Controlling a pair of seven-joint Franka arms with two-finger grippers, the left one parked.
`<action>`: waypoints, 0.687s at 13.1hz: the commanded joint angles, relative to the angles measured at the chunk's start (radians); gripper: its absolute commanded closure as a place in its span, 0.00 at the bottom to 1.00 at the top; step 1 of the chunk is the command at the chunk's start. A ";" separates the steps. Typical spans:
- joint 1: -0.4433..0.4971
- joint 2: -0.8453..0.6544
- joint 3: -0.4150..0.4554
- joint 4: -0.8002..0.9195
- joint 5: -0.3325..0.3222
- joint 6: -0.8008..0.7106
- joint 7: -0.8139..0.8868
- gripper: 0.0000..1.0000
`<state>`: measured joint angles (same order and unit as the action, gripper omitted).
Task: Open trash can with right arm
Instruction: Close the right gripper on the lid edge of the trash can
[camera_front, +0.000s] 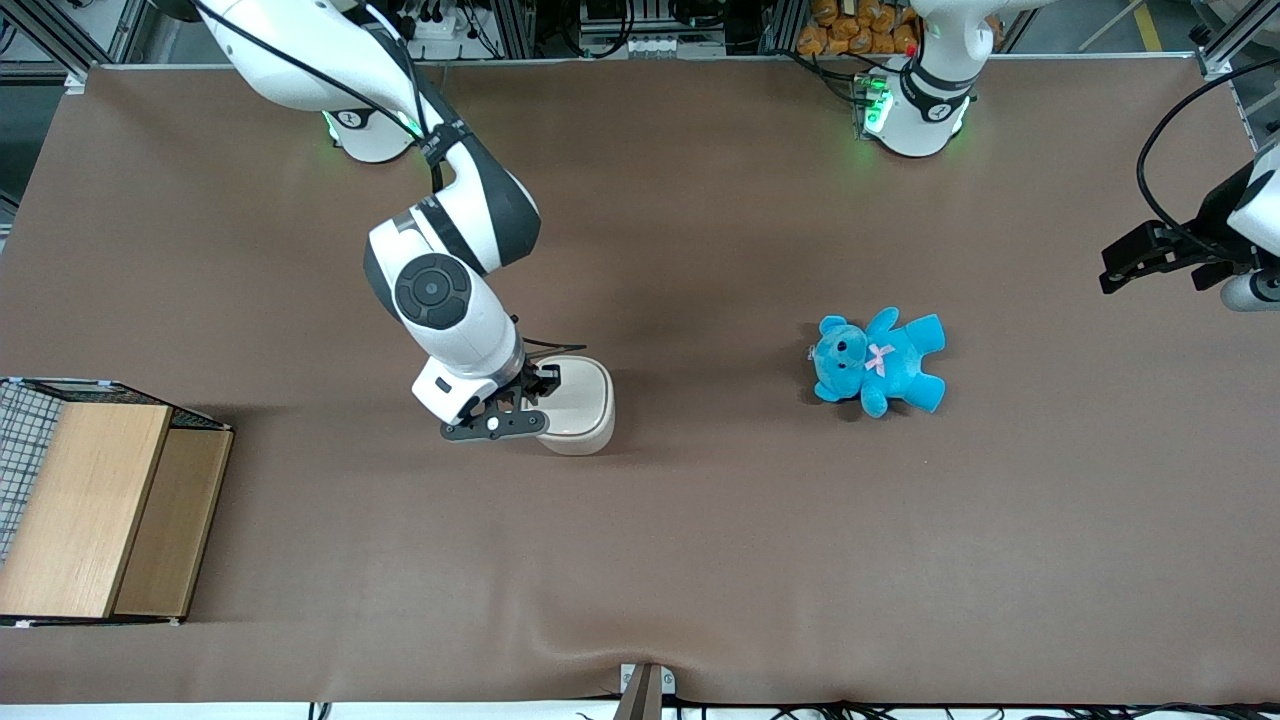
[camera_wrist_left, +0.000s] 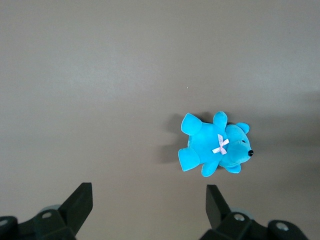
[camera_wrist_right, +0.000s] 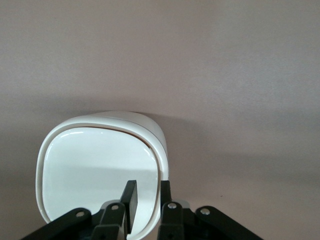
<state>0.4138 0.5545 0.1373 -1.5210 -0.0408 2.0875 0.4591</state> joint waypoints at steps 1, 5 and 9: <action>0.016 0.027 -0.004 0.030 -0.027 0.000 0.021 0.76; 0.016 0.036 -0.005 0.028 -0.027 0.000 0.021 0.83; 0.016 0.041 -0.005 0.027 -0.027 0.000 0.021 0.85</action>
<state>0.4191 0.5816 0.1368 -1.5164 -0.0420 2.0904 0.4593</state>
